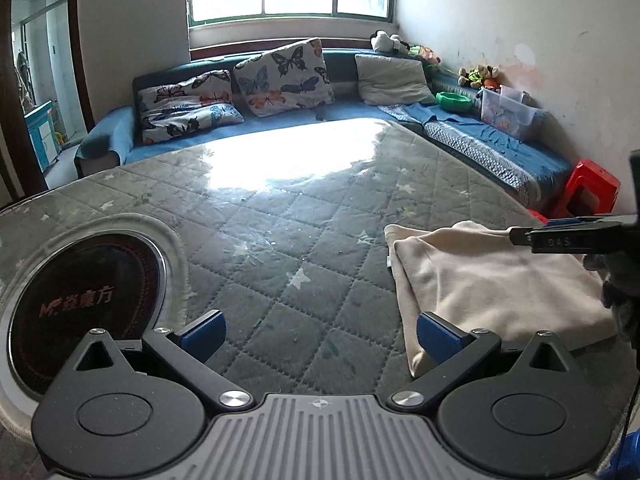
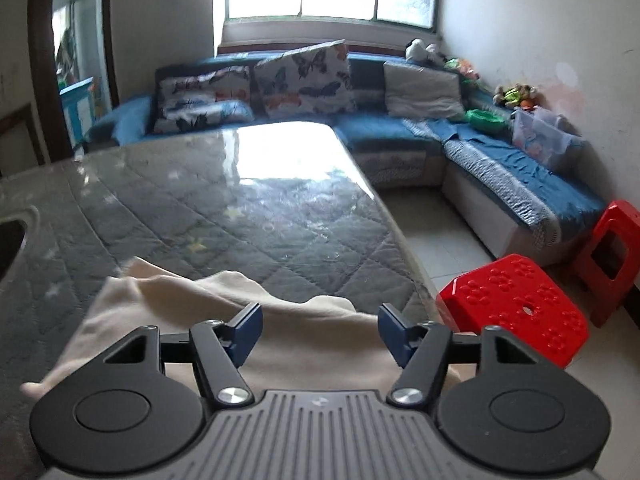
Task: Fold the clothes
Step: 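Grasp the cream garment edge with the right gripper and lift it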
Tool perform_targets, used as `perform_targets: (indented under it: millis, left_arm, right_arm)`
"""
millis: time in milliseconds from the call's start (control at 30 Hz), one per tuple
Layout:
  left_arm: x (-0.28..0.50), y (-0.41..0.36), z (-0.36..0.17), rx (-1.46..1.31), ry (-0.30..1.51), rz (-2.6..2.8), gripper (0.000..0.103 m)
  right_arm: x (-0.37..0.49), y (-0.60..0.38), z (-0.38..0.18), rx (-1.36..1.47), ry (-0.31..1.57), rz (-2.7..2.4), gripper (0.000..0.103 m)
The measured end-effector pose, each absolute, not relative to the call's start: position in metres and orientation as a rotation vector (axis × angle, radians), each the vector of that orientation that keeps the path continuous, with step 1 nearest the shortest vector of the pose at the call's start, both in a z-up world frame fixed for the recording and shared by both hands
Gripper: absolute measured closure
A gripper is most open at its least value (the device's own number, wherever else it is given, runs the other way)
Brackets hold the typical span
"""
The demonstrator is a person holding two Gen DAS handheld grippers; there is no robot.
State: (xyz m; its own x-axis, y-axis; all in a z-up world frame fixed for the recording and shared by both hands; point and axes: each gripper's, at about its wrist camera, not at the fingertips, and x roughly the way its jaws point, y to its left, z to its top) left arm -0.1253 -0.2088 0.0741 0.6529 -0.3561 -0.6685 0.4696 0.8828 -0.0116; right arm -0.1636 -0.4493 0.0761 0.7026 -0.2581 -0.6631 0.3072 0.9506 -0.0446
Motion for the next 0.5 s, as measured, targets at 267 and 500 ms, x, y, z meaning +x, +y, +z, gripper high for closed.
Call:
perform_targets:
  millis: [267,500]
  left_arm:
    - [-0.116,-0.213,0.062,0.174,0.749,-0.457,0.000]
    - [-0.118,-0.202,0.064,0.163,0.740,-0.448,0.000]
  right_arm:
    - [-0.156,-0.455,0.071,0.036,0.753,-0.259,0.092]
    - [-0.160,-0.443,0.086,0.006,0.724,-0.272,0.103]
